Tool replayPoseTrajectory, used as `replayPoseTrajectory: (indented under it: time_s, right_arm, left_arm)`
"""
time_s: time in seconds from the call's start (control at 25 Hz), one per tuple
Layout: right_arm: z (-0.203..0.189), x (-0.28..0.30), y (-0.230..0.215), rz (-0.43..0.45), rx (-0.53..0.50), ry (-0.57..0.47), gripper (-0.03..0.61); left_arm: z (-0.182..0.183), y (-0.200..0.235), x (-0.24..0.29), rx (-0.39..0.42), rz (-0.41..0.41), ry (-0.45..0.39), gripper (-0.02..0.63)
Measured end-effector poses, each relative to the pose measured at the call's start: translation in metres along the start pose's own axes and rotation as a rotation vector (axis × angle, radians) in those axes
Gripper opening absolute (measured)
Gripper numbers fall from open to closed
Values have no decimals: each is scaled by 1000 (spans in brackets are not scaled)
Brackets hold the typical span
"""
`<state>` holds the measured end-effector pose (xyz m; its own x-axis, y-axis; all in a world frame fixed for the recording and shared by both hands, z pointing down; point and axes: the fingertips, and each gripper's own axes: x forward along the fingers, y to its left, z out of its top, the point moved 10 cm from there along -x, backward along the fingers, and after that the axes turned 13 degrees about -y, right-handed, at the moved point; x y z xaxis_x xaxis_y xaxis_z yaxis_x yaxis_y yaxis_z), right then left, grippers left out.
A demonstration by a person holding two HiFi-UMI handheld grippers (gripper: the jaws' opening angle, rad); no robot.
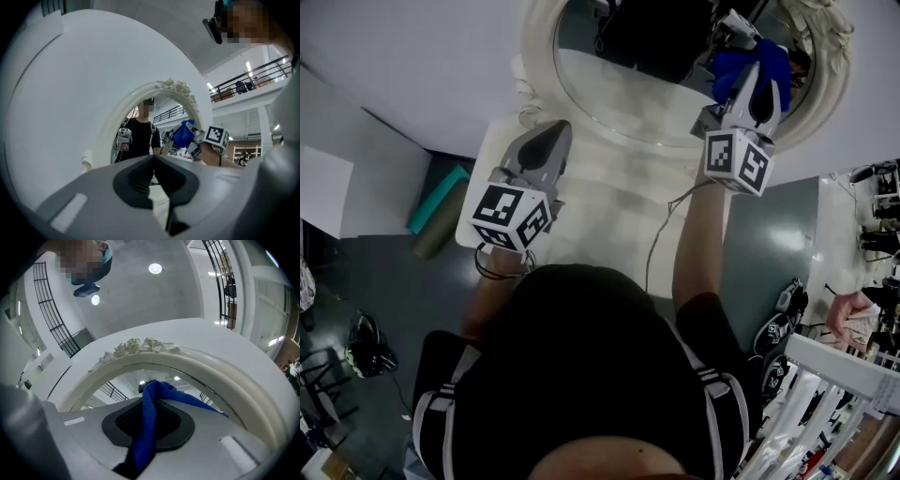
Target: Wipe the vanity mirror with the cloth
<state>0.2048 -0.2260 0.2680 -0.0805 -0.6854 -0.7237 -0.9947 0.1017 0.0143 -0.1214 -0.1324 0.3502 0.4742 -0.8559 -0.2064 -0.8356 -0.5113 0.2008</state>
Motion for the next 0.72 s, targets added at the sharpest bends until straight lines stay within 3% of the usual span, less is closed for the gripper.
replayPoseTrajectory:
  time_s: [0.44,0.72]
  right_arm:
    - [23,35,21,131,-46,55,48]
    - [27,50,46,232,-157,80,49]
  left_arm:
    - [2,2,-4,-9,6,-8,9]
    - [3,4,-6,-10,15,-12,9]
